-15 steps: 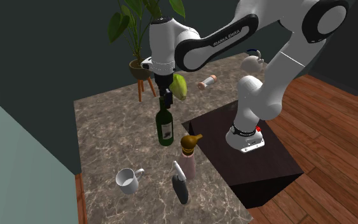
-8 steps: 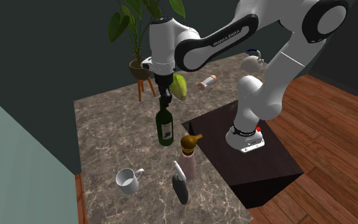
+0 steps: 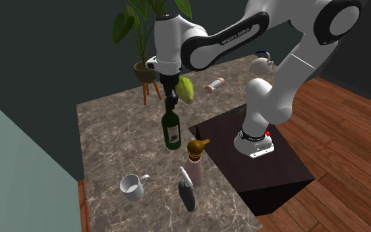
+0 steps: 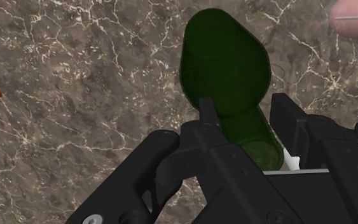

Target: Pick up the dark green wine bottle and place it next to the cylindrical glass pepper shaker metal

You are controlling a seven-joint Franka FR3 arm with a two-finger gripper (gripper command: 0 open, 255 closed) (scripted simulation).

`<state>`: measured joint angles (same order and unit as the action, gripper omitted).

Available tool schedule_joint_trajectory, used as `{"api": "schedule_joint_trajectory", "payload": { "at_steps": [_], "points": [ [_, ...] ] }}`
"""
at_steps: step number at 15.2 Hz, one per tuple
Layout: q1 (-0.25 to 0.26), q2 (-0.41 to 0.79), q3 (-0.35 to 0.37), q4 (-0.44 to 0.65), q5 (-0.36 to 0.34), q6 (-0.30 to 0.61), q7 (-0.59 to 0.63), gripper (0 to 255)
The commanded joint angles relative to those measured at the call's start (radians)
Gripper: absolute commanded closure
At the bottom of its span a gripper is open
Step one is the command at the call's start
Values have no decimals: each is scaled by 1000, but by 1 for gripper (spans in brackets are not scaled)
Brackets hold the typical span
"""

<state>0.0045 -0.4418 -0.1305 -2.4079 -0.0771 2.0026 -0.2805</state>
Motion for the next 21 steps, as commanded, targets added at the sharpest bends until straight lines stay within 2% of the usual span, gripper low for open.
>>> {"api": "schedule_joint_trajectory", "payload": {
  "at_steps": [1, 21],
  "points": [
    [1, -6, 2, 20, 1, -26, 0, 255],
    [5, -15, 13, 282, 10, -297, -5, 255]
  ]
}}
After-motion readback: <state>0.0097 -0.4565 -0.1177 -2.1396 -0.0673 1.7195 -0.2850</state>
